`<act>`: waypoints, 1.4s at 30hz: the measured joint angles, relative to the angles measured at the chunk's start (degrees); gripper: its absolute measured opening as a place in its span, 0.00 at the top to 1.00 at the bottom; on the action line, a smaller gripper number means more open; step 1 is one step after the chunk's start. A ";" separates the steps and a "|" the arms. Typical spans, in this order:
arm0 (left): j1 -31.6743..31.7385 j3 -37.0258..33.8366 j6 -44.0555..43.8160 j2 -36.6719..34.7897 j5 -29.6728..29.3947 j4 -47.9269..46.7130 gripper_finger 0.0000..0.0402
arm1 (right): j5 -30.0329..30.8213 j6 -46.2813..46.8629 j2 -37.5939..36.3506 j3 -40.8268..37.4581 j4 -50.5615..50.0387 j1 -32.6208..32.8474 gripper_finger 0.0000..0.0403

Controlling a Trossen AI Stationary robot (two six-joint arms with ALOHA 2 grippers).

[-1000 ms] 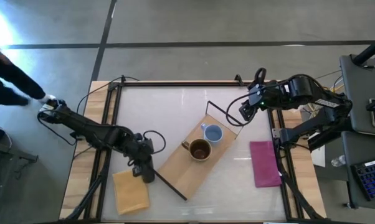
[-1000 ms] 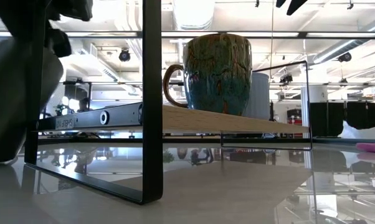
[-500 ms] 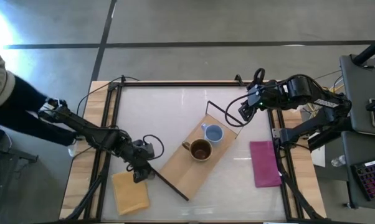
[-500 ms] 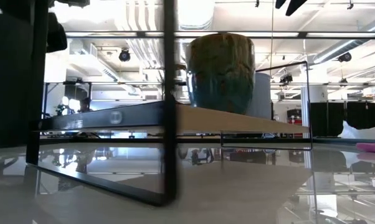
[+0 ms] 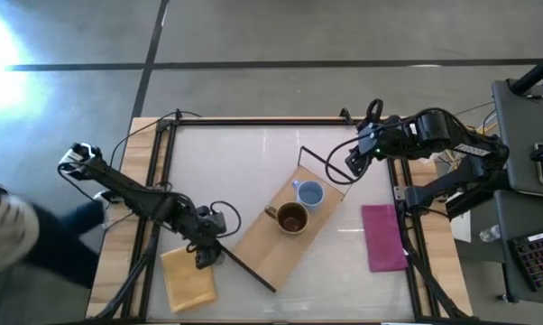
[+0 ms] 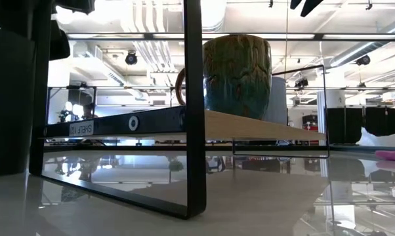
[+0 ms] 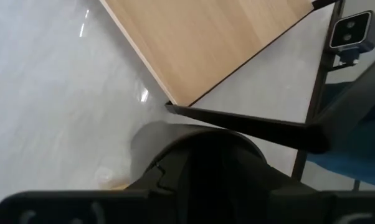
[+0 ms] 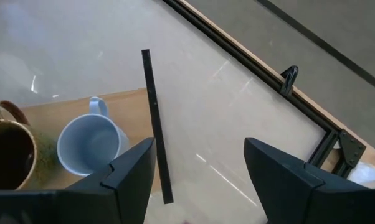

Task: Stack small to large cups/mugs on shelf
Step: Put the black cup on the shelf

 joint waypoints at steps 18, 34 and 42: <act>-0.04 0.72 -1.40 -5.22 0.20 -1.69 0.81 | 0.00 -0.11 0.00 0.02 0.00 0.00 0.41; 0.02 -0.72 0.57 -10.84 -6.60 -11.13 0.81 | -0.02 1.27 0.00 0.02 0.00 0.00 0.41; -0.02 -0.68 0.68 -6.82 -6.49 -10.95 0.81 | -0.02 2.25 0.00 0.02 0.00 0.00 0.41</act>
